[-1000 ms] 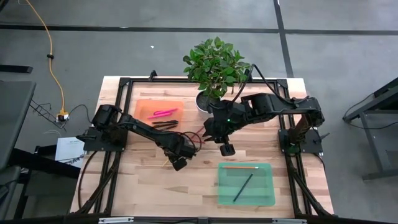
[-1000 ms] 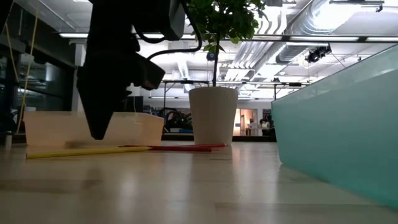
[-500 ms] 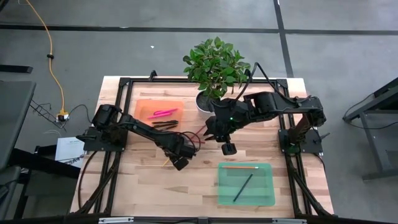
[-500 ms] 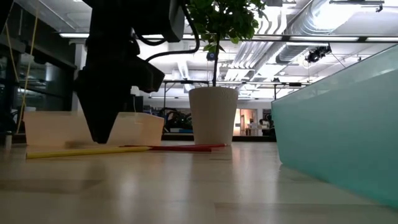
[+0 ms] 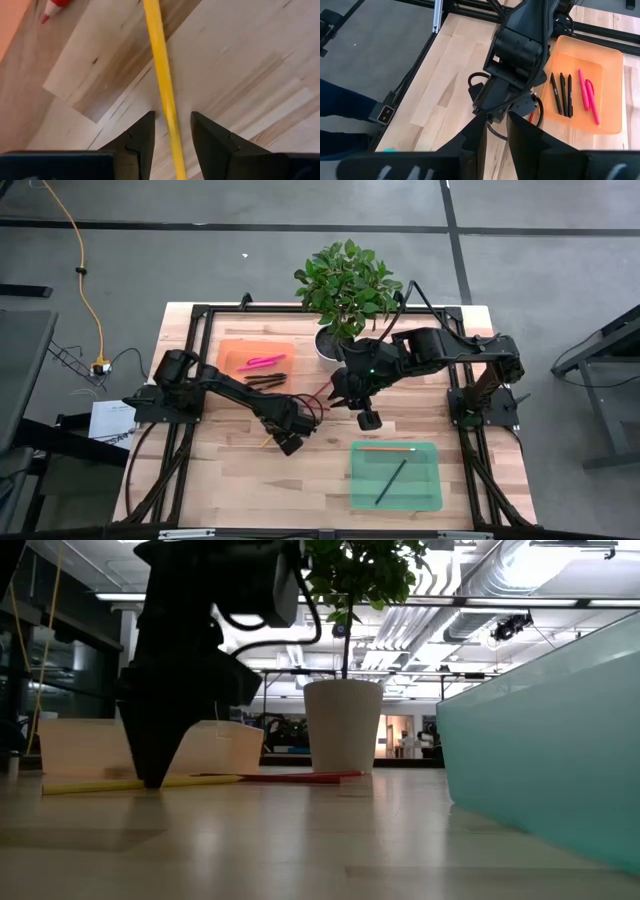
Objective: Sort pens & pencils
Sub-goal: Put the yellow colored pencil into the green bin
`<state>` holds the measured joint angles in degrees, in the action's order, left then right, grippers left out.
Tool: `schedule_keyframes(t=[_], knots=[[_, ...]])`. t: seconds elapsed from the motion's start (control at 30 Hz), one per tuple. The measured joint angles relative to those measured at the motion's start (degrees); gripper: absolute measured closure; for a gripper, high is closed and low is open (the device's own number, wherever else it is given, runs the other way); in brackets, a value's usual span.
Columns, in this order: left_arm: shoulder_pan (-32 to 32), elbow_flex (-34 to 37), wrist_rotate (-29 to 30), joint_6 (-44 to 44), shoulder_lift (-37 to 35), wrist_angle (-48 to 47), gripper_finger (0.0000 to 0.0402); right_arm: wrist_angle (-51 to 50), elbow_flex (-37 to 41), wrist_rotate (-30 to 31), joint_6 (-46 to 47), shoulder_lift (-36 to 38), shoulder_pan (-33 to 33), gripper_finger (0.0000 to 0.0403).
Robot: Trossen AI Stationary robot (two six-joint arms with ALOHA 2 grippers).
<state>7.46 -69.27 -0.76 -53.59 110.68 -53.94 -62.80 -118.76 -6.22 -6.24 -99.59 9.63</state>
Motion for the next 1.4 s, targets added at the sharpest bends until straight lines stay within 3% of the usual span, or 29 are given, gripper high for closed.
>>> schedule_keyframes(t=[1.23, 1.4], knots=[[-1.88, 0.12, -2.21, 2.20, 0.17, 1.58, 0.0287, -0.33, 0.00, -0.28, 0.20, -0.04, 0.00, 0.0336], [-1.88, 0.12, -2.22, 2.20, 0.17, 1.84, 0.0313, -0.34, 0.00, -0.28, 0.20, -0.04, 0.00, 0.0336]])
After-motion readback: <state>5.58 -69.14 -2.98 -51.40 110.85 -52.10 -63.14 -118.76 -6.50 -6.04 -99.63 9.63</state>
